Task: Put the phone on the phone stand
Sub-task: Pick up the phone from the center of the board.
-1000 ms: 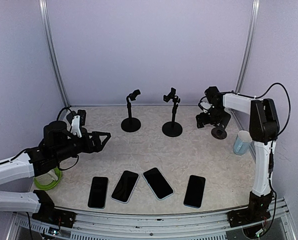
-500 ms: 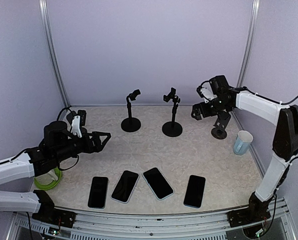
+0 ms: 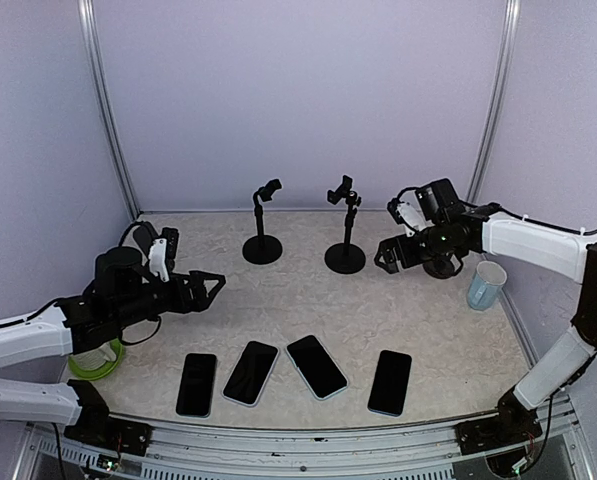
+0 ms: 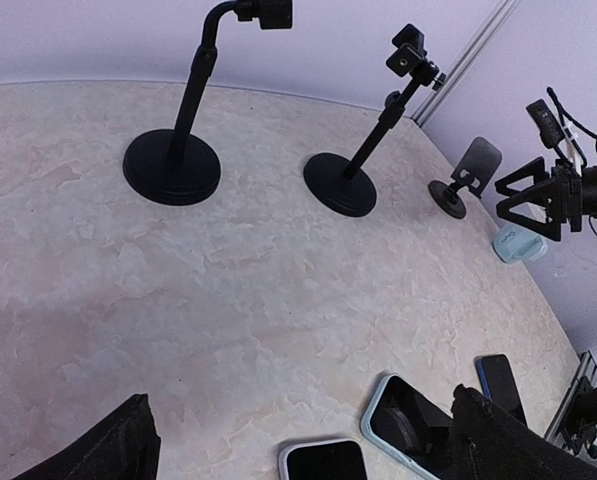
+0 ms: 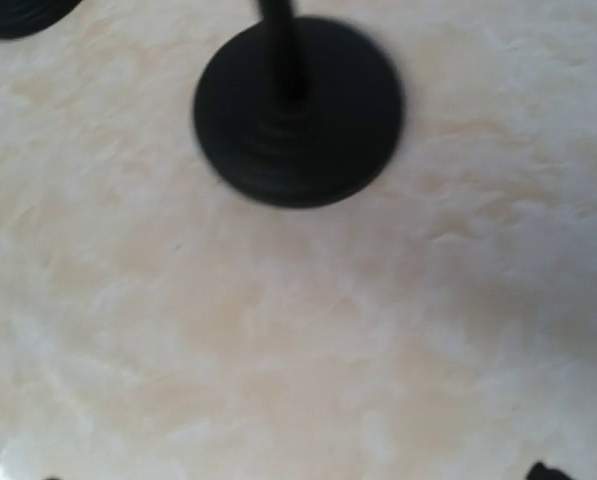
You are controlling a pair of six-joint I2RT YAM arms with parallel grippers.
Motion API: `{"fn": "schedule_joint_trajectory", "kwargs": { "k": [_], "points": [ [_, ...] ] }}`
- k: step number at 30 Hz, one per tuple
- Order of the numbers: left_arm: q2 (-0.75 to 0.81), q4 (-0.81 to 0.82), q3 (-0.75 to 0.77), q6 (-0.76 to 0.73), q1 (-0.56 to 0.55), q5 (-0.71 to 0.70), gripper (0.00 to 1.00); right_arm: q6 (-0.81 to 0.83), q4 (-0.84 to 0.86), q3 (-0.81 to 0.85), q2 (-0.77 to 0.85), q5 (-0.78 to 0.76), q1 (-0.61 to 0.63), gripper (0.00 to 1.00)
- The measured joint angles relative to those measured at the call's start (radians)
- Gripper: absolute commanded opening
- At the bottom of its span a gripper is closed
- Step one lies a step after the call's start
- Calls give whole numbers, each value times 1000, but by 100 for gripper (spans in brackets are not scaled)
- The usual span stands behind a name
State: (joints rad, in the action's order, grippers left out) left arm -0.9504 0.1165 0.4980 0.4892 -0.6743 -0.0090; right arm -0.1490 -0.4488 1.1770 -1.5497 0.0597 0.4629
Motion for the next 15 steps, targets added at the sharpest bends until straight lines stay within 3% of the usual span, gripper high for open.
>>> {"fn": "schedule_joint_trajectory", "kwargs": {
  "k": [15],
  "points": [
    [-24, -107, -6, 1, -63, 2, 99, -7, 5, -70, 11, -17, 167, 100]
  ]
}}
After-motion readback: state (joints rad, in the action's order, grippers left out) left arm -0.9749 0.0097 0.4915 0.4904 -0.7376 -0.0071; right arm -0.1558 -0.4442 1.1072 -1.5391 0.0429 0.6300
